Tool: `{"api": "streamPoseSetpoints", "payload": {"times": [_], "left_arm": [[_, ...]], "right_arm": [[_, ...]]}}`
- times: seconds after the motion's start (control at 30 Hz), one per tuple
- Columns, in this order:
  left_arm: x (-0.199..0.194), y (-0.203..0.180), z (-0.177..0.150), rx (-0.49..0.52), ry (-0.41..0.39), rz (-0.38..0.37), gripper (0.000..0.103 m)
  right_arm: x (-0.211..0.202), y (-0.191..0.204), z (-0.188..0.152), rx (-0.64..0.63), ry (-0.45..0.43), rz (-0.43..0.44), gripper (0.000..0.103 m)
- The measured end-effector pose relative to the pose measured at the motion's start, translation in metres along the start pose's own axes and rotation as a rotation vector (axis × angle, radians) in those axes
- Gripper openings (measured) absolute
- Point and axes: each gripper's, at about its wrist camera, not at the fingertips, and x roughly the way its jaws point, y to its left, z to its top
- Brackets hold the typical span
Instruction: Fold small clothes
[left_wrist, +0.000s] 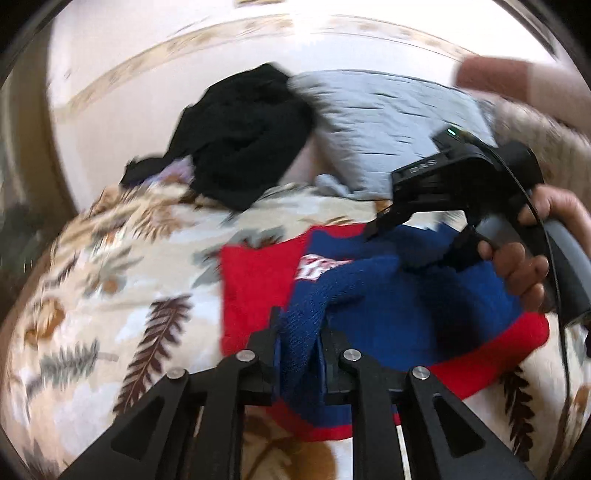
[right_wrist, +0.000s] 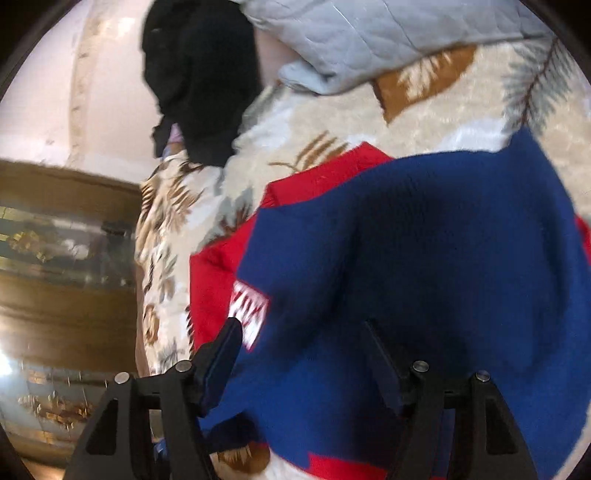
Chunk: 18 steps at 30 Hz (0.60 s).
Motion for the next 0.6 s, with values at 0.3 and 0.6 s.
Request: {"api": "streamPoseSetpoints", "payload": {"times": [0.3,0.6], "left_arm": [[-0.004,0.068,-0.034,-0.321,0.115,0.092,0.05],[0.026,0.066,-0.057,-0.496,0.286,-0.118,0.061]], "right_arm": [[0.03,0.118,0.024,-0.154,-0.047,0.245,0.072],[0.061,0.161,0.004,-0.315,-0.037,-0.089,0.072]]}}
